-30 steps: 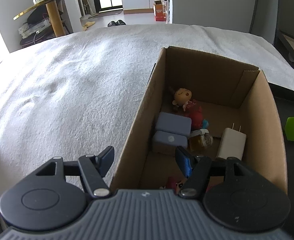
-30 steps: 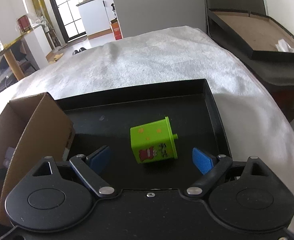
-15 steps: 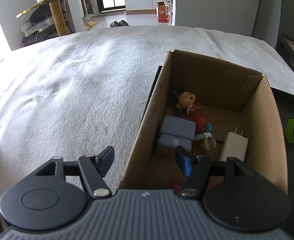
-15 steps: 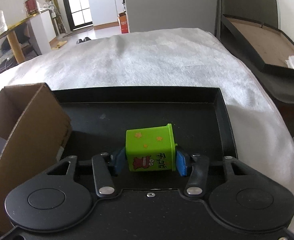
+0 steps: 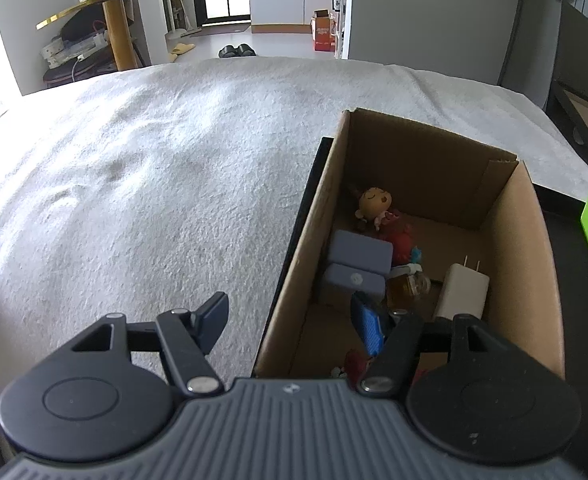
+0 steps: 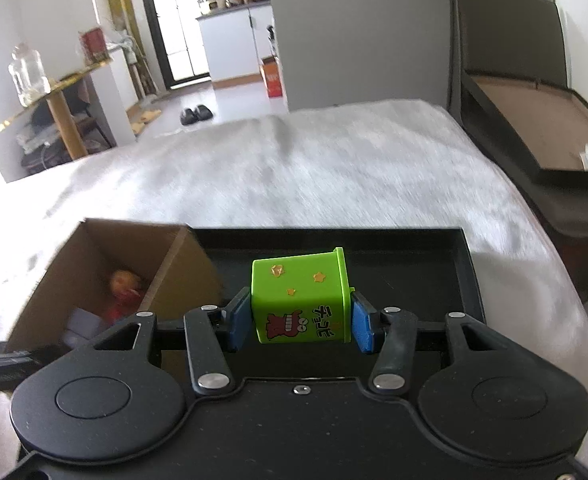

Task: Organize rigid objects
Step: 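Carry the green cube box with the right gripper into the box and release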

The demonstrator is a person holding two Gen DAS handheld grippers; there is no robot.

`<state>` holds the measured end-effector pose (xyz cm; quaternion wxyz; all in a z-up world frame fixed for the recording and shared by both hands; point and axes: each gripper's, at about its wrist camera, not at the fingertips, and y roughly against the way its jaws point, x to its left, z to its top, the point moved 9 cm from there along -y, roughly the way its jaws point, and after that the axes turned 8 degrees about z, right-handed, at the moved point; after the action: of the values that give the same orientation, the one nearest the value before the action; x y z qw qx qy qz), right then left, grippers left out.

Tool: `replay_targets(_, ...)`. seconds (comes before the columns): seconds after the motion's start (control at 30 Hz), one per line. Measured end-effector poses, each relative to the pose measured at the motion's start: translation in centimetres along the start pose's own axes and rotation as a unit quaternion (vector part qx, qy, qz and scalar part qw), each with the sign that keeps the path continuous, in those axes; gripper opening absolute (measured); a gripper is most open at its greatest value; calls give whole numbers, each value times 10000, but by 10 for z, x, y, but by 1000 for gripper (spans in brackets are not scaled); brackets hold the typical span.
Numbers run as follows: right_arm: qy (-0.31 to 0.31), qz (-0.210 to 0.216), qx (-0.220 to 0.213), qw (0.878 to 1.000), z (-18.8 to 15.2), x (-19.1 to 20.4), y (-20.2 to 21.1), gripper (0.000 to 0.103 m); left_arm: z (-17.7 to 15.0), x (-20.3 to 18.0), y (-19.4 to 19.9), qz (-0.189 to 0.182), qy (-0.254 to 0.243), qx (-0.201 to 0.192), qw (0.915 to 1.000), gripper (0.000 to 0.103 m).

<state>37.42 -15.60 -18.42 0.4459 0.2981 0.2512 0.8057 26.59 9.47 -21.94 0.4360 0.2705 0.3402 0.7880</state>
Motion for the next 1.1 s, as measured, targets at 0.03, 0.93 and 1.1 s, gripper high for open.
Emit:
replay_targets(0.03, 30, 36, -34, 10000, 3, 5, 3, 49, 0, 1, 1, -13, 20, -15, 10000, 66)
replay_targets(0.93, 522, 834, 113, 9951, 7, 110, -10, 50, -2, 13, -1, -461, 312, -153, 9983, 58)
replay_targets(1.1, 617, 863, 235, 9941, 3, 120, -22, 50, -2, 13, -3, -542, 356, -96, 9978, 27)
